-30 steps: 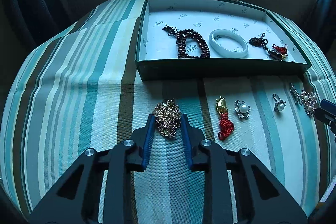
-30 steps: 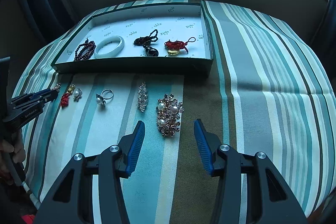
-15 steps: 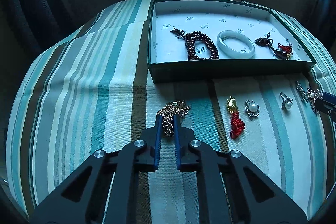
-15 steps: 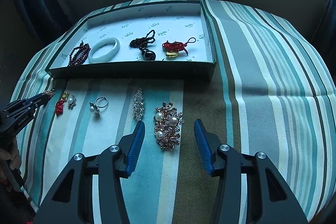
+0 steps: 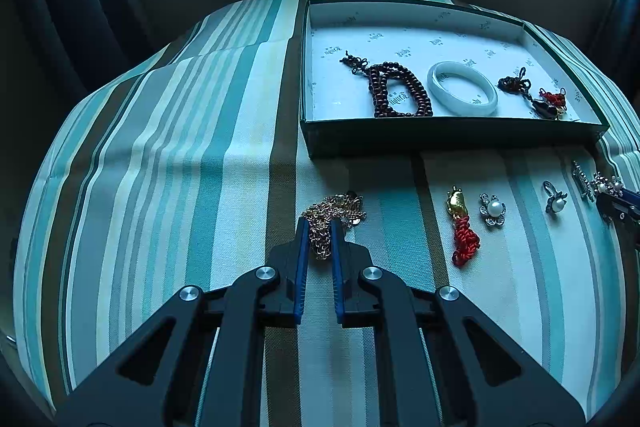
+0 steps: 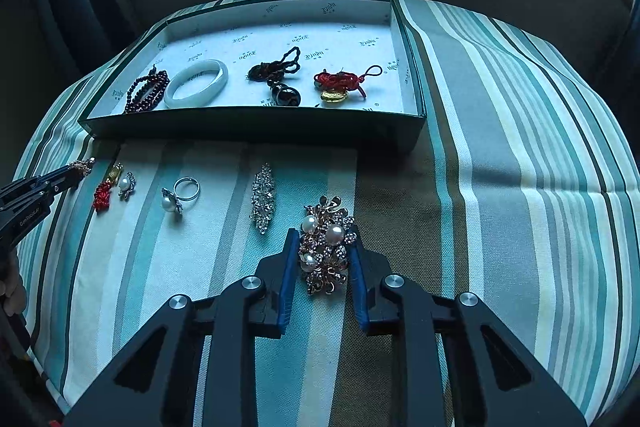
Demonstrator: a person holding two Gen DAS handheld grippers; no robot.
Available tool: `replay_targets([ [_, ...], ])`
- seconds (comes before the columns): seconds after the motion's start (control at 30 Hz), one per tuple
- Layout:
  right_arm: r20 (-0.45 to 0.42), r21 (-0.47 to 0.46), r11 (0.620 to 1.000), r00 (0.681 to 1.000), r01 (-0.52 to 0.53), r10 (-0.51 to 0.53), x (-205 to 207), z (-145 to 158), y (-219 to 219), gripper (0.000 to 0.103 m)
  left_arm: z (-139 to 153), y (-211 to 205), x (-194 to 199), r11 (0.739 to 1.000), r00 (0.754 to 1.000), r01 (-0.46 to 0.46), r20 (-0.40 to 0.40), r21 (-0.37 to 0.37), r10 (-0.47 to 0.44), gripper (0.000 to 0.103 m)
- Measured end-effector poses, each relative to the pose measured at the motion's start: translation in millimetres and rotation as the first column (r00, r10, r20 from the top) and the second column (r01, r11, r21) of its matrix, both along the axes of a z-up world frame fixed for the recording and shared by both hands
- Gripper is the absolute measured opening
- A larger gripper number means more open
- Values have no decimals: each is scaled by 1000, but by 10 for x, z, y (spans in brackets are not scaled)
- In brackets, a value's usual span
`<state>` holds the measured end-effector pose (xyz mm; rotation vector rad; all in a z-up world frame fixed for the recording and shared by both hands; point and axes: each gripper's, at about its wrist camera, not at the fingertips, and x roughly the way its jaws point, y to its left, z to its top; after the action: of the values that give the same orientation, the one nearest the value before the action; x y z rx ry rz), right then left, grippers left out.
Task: Organize jewelry
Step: 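Grasp the pearl flower brooch with the right gripper while the left holds the gold chain, then carry the gold chain with the left gripper into the tray while the right carries the pearl brooch there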
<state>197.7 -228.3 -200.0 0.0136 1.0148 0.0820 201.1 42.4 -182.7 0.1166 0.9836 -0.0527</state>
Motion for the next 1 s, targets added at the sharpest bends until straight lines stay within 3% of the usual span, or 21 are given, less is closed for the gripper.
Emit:
replay_targets([
  [1.0, 20, -27, 1000, 1000, 2, -2, -91, 71, -12, 22, 14, -6, -2, 1000, 1000, 0, 3, 2, 0, 11],
])
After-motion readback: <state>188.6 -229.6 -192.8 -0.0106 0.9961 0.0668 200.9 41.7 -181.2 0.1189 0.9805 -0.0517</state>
